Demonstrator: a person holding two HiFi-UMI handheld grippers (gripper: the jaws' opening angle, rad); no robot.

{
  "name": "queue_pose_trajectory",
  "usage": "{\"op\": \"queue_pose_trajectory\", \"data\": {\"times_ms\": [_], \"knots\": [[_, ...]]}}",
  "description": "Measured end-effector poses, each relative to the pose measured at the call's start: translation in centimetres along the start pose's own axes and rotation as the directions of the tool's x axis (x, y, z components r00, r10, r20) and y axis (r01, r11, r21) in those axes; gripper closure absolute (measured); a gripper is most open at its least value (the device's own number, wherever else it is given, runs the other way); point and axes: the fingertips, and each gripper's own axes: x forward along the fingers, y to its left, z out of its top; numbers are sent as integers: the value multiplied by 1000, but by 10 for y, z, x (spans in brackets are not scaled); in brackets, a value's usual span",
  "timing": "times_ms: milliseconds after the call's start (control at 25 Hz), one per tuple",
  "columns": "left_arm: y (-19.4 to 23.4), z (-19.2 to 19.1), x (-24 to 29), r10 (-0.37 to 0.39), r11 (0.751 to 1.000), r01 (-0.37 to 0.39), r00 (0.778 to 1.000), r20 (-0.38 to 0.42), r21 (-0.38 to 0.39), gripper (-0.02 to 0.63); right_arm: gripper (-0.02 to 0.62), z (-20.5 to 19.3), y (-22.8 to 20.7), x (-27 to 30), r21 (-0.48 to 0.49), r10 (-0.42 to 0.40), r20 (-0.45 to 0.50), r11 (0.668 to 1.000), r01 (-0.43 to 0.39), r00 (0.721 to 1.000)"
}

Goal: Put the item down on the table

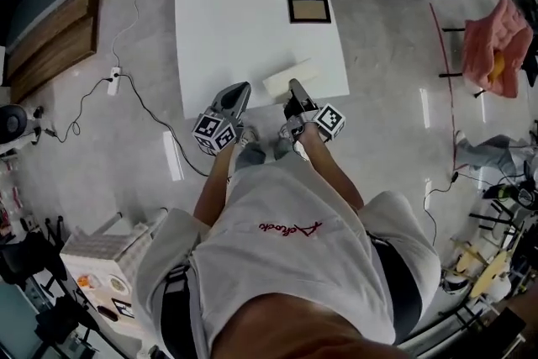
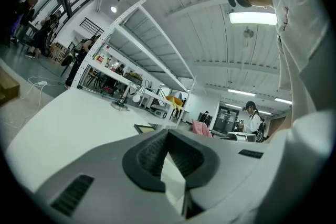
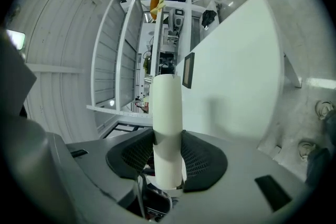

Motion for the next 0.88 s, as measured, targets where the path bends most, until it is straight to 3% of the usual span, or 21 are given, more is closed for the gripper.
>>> {"op": "queue_pose_trajectory", "data": {"times_ms": [440, 880], "knots": [[-14, -47, -18, -13, 998, 7, 996, -86, -68, 592, 400, -23, -54, -48, 63, -126, 6, 990, 126, 992], [-12, -55, -20, -5, 997, -3, 995, -95, -83, 592, 400, -45, -73, -54, 77, -185, -42, 979, 188, 982]]}}
